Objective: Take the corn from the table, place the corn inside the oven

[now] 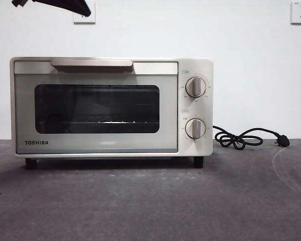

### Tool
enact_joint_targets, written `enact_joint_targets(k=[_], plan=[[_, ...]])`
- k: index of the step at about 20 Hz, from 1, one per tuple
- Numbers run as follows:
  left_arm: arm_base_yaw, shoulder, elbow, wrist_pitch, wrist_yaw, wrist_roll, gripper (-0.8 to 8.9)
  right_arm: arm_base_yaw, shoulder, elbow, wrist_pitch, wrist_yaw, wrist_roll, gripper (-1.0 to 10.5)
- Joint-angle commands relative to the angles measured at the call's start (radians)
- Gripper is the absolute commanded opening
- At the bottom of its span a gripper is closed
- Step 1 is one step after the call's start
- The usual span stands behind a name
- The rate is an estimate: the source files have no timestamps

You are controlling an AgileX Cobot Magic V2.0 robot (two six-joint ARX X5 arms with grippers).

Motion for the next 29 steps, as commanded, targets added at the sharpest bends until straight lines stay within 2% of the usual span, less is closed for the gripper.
enact_joint_targets(k=[1, 4, 16, 29], plan=[[-0.022, 0.056, 0.096, -0.144, -0.102, 0.121, -0.05, 0.001, -0.006, 0.005, -0.002, 0.006, -0.010, -0.1], [-0.032, 0.095, 0.135, -0.200, -0.140, 0.149, -0.05, 0.001, -0.006, 0.005, -0.002, 0.006, -0.011, -0.1], [-0.037, 0.198, 0.138, -0.266, -0.139, 0.171, -0.06, 0.001, -0.006, 0.005, 0.000, 0.013, -0.026, -0.1], [-0.065, 0.219, 0.138, -0.328, -0.142, 0.191, -0.06, 0.000, -0.006, 0.005, 0.012, 0.031, -0.029, -0.1]])
